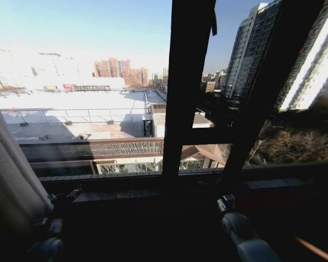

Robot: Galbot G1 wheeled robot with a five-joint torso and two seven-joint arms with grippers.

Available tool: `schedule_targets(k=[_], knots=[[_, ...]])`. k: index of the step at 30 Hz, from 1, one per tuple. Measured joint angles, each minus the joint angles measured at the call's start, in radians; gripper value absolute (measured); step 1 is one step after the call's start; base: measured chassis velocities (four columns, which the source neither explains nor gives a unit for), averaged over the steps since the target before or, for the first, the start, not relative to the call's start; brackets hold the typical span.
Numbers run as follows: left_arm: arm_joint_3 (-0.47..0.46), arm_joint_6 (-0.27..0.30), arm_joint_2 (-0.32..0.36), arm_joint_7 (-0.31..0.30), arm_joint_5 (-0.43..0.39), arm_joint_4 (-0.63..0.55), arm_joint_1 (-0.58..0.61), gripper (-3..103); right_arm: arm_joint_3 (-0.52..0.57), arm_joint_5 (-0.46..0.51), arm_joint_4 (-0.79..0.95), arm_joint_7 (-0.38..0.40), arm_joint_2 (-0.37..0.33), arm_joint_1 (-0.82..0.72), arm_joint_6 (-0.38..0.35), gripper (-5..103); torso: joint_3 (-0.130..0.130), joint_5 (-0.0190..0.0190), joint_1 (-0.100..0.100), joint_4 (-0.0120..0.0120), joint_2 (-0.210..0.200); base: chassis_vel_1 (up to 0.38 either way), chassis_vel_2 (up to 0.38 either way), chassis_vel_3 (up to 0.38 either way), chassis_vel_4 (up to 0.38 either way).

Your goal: Open the curtains by pulling them apart, changing their state from closed to fully open.

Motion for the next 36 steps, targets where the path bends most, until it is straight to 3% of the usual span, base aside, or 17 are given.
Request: schedule_targets(k=[36], knots=[[0.000,0.000,0.000,0.000,0.000,0.000,0.000,100,0.000,0.000,0.000,0.000,0.000,0.000,0.000,100,0.000,-0.0010,0.000,0.0003,0.000,-0.358,-0.354,0.359,0.362]])
